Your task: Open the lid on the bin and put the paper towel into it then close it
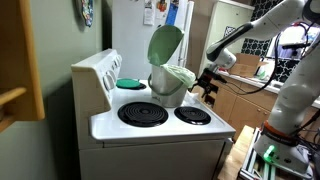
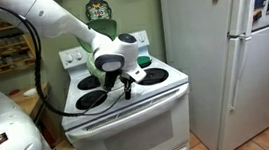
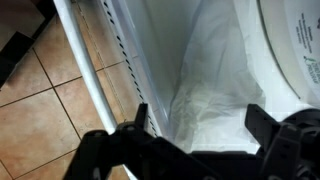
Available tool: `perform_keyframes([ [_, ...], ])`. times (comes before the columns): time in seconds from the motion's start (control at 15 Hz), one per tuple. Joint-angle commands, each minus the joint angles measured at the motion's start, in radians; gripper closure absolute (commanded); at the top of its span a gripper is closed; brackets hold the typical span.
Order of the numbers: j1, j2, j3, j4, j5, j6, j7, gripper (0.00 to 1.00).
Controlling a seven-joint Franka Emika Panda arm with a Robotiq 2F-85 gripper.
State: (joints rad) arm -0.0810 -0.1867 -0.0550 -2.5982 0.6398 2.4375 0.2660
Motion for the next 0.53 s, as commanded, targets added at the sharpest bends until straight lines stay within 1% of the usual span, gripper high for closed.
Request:
perform_keyframes([
  [0.0, 0.011, 0.048, 0.002, 0.009, 0.016, 0.031, 0.054, 0.30],
  [0.07, 0.011, 0.056, 0.001, 0.010, 0.013, 0.032, 0.059, 0.31],
  [0.13, 0.010, 0.061, -0.001, 0.014, 0.013, 0.022, 0.059, 0.37],
  [0.27, 0.007, 0.063, -0.005, 0.019, 0.003, 0.007, 0.060, 0.55],
  [0.47, -0.010, 0.048, -0.016, 0.019, -0.045, -0.019, 0.073, 0.75],
])
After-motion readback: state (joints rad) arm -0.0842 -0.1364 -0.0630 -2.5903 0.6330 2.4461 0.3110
